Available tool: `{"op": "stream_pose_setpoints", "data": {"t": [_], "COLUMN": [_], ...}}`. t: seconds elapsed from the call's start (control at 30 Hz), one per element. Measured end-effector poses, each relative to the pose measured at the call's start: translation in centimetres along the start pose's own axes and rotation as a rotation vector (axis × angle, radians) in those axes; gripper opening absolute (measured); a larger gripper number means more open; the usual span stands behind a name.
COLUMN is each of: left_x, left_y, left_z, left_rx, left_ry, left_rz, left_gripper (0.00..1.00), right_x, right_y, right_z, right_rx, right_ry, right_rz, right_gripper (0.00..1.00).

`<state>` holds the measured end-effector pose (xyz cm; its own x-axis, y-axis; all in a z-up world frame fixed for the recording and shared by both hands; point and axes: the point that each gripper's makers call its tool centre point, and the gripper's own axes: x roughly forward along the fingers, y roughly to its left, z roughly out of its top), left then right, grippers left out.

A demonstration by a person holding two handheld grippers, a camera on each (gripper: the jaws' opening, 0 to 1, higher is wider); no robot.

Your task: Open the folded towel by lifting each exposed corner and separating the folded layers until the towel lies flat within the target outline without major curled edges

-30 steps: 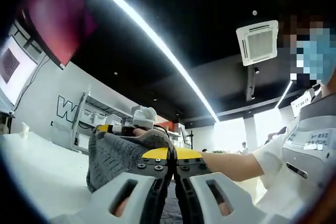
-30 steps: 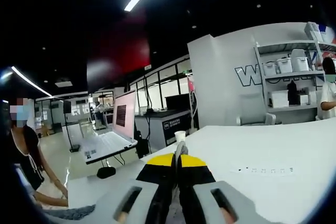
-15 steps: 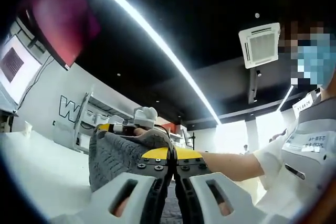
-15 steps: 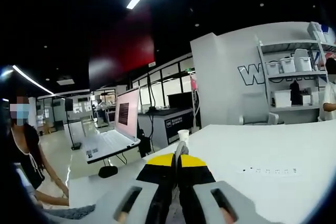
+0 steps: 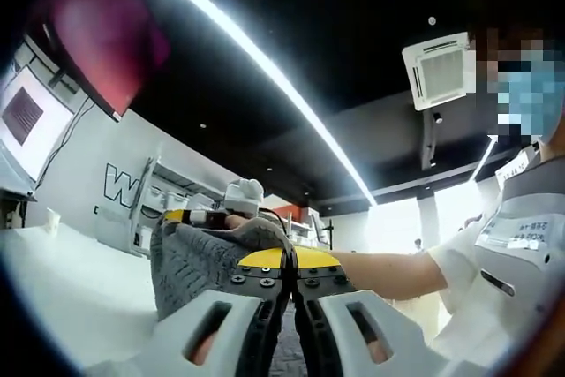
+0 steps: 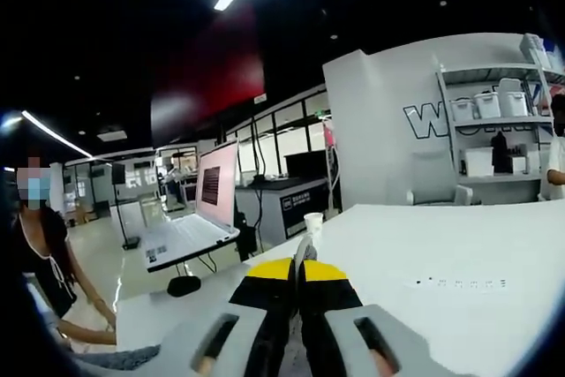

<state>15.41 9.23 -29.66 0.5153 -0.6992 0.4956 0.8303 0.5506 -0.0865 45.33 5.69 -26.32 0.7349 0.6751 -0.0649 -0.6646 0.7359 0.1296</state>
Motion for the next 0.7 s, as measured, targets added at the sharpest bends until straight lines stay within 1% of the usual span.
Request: {"op": "stream_pose_setpoints", "data": {"t": [0.13, 0.37, 0.6, 0.7], "left_x": [-0.3, -0.8, -0.9, -1.2], "left_y": [0.1, 0.4, 0.7, 0.8], "left_z": [0.1, -0.2, -0.3, -0.4], "left_rx": [0.003, 0.021, 0.023, 0.03], "left_ry": [0.0, 0.009, 0.013, 0.018], "left_rz": [0.007, 0.022, 0.028, 0.033], "left_gripper": [0.01, 0.01, 0.01, 0.01], "right_x": [0.1, 1.0, 1.3, 1.4], "right_y": [0.2, 0.4, 0.2, 0.5], "right_z": [-0.2, -0.7, -1.0, -1.2], "right_rx": [0.0, 0.019, -0.009, 0.024], "right_ry": [0.0, 0.013, 0.028, 0.025], "right_rz": [0.004, 0.013, -0.001, 0.013], "right_gripper": [0.0, 0.0, 0.0, 0.0]}}
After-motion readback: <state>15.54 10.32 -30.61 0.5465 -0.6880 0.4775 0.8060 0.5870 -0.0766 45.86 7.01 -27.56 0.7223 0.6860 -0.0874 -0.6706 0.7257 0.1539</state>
